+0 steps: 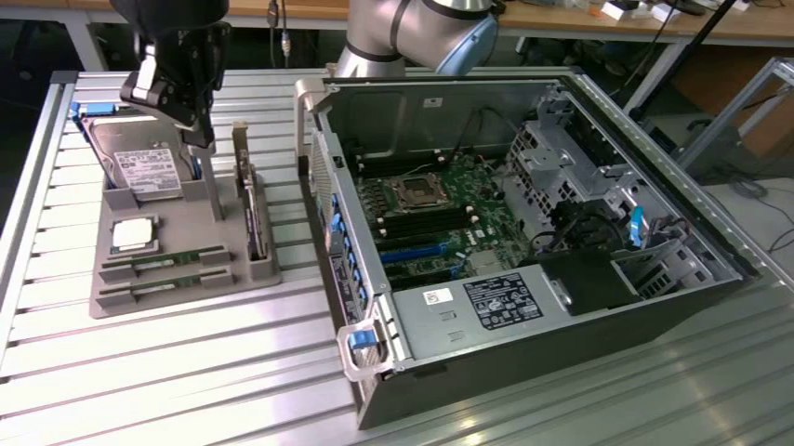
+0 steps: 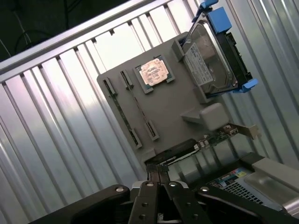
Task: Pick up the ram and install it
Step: 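Pick up the ram and move it above insertion slot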
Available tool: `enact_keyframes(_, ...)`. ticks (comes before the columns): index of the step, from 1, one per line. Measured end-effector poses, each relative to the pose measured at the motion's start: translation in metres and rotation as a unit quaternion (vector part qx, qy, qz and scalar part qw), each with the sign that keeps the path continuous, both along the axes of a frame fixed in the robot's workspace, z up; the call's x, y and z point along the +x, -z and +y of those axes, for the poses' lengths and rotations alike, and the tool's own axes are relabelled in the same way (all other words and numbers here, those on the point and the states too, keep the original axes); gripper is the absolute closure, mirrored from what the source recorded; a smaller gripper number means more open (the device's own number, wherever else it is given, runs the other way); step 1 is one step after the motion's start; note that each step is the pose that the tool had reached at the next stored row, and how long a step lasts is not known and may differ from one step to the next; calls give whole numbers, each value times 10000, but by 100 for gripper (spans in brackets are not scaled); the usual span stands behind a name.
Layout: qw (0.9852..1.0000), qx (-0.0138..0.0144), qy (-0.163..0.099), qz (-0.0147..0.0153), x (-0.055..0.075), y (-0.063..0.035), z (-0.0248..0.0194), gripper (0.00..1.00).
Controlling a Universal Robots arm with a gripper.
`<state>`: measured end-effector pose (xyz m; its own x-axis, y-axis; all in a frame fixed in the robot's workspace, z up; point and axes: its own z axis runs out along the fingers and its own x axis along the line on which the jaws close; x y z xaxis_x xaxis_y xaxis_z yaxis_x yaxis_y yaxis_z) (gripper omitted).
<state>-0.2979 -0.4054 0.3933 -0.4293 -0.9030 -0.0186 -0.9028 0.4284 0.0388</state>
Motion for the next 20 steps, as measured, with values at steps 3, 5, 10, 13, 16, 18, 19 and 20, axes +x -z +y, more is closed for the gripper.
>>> enact_keyframes(3, 9999, 0, -169, 0, 0, 0, 0, 90)
enact_keyframes(5, 9997, 0, -259, 0, 0, 0, 0, 90)
enact_keyframes(10, 9988, 0, -481, 0, 0, 0, 0, 90)
enact_keyframes(13, 9982, 0, -606, 0, 0, 0, 0, 90)
enact_keyframes(16, 9971, 0, -761, 0, 0, 0, 0, 90)
enact_keyframes(18, 9965, 0, -833, 0, 0, 0, 0, 90)
enact_keyframes(19, 9962, 0, -865, 0, 0, 0, 0, 90)
enact_keyframes(20, 9959, 0, -910, 0, 0, 0, 0, 90)
